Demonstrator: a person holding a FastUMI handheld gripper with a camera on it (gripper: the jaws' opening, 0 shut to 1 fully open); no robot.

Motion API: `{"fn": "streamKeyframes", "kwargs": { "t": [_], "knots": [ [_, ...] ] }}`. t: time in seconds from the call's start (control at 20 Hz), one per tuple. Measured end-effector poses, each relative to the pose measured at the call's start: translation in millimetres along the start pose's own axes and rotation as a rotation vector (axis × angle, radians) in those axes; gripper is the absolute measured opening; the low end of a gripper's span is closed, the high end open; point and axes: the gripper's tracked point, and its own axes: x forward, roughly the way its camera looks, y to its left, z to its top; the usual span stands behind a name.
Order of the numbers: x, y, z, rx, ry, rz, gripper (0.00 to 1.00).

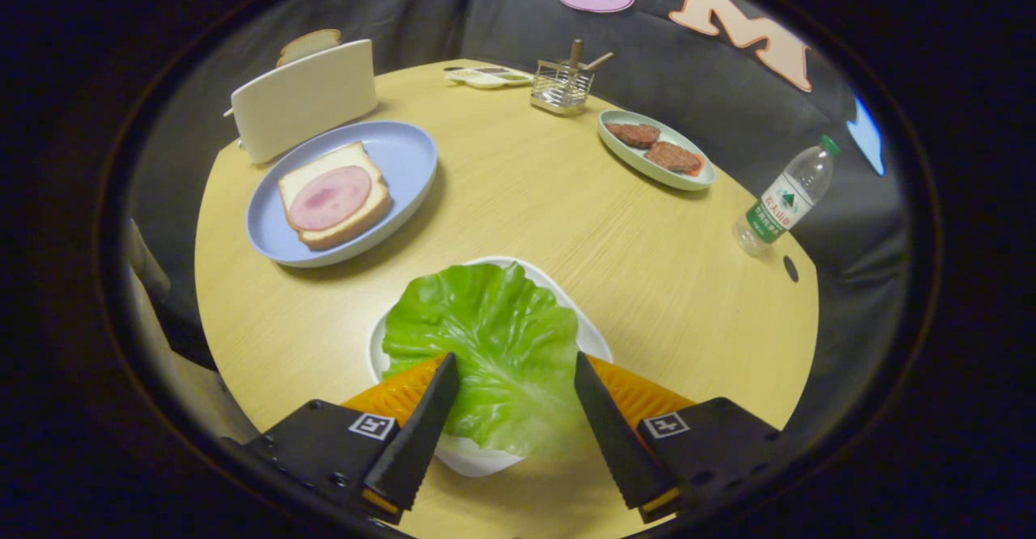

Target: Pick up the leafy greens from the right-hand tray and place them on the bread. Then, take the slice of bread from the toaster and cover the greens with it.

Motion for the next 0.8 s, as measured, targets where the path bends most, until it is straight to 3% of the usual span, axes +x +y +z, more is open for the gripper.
{"fn": "streamKeyframes", "kwargs": {
  "t": [0.3, 0.6, 0.65, 0.8],
  "knots": [
    [-0.8, 11.5, -7.4, 0.163, 0.049, 0.067, 0.68],
    [-1.7, 18.6, -6.5, 0.146, 0.036, 0.08, 0.32],
    [-2.2, 10.7, -3.3, 0.142, 0.012, 0.043, 0.28],
    [-3.1, 11.5, -4.4, 0.148, 0.016, 0.037, 0.19]
  ]
}}
